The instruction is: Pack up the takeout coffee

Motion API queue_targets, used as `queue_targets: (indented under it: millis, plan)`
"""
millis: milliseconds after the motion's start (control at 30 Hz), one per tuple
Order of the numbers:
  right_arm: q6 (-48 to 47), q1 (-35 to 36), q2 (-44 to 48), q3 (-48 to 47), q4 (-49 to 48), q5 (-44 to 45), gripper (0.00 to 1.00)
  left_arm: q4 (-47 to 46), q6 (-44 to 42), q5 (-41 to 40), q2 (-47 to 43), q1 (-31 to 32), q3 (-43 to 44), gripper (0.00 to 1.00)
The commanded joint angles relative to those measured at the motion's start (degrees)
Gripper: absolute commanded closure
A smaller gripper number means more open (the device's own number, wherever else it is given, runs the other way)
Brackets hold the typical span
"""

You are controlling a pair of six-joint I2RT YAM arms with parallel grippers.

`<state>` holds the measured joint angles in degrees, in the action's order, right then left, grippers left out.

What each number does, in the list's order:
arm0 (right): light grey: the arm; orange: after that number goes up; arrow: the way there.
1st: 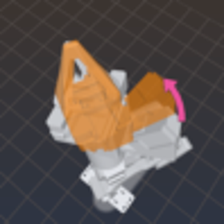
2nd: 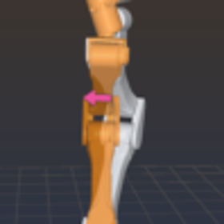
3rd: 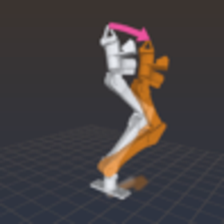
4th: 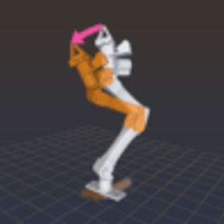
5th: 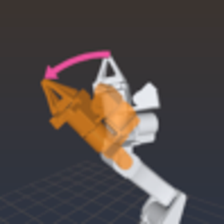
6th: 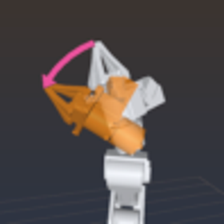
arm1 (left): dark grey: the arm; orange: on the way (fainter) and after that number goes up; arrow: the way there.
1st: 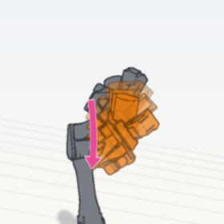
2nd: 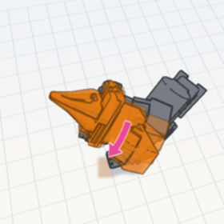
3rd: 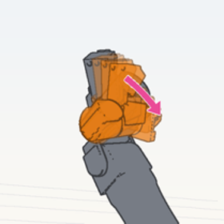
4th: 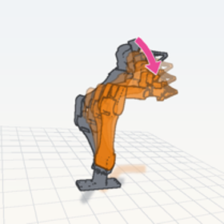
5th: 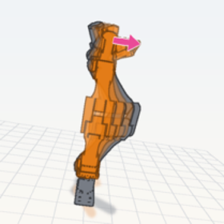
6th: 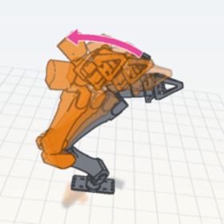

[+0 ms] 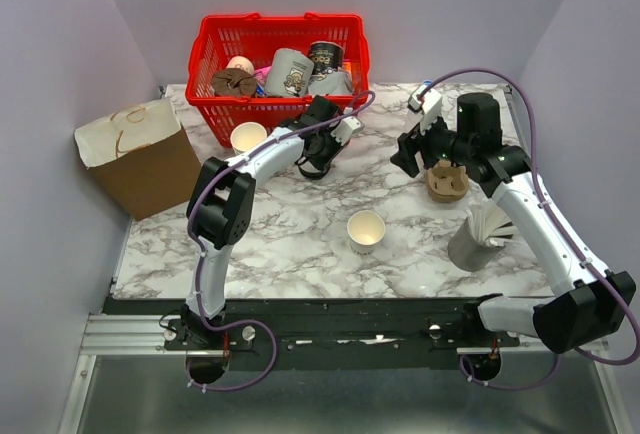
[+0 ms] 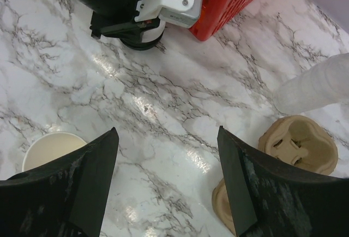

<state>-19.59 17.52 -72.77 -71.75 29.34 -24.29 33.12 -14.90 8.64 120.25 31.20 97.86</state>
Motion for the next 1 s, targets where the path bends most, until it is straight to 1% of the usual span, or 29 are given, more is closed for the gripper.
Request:
queue_targets:
  millis: [0,133,200,233,267,300,333,400,467,533,700,833,900,967]
  plan:
    - [-0.53,-0.29,-0.62,-1.47,0.36,-1.28,0.19,1.68,2.06,4.09,-1.94,-0.53,1.28,0.77]
    - [-0.36,-0.29,-0.88,-1.64,0.28,-1.28,0.19,2.21,3.12,5.85,-1.59,-1.23,1.19,0.85]
    - [-0.36,-0.29,-1.14,-1.91,0.28,-1.28,0.19,2.12,3.82,7.70,-2.03,-1.49,1.01,0.83]
    - [-0.36,-0.29,-1.06,-1.99,0.28,-1.20,0.19,1.86,4.00,8.66,-2.29,-1.84,0.75,0.76]
    - [-0.27,-0.29,-1.06,-2.08,0.36,-1.19,0.19,1.68,4.43,8.84,-2.56,-1.85,0.66,0.76]
    - [-0.27,-0.29,-1.23,-2.00,0.28,-1.19,0.19,1.68,4.44,9.11,-2.65,-1.93,0.75,0.79]
    - [-0.18,-0.29,-1.23,-2.17,0.28,-1.28,0.19,1.77,4.52,9.20,-2.74,-2.02,1.10,0.85]
    - [0.00,-0.29,-1.41,-2.26,0.28,-1.46,0.19,1.59,5.22,9.46,-3.00,-2.20,1.28,0.87]
    - [0.08,-0.20,-1.41,-2.35,0.28,-1.72,0.19,1.51,5.58,9.81,-3.35,-2.46,1.71,0.86]
    - [0.08,-0.29,-1.49,-2.43,0.19,-1.72,0.19,1.59,5.93,10.95,-3.88,-2.55,1.80,0.84]
    - [0.35,-0.20,-1.76,-2.70,-0.16,-1.90,0.19,1.77,6.19,11.83,-3.79,-2.90,1.80,0.83]
    - [0.26,-0.20,-1.76,-2.87,-0.16,-1.90,0.19,1.51,6.81,12.27,-3.88,-2.99,1.80,0.76]
    - [0.35,-0.20,-1.76,-2.78,-0.08,-1.90,0.19,1.42,6.99,12.54,-3.79,-2.90,1.80,0.76]
    - [0.43,-0.29,-1.76,-2.70,-0.08,-1.90,0.19,1.50,7.16,12.63,-3.53,-2.99,2.07,0.79]
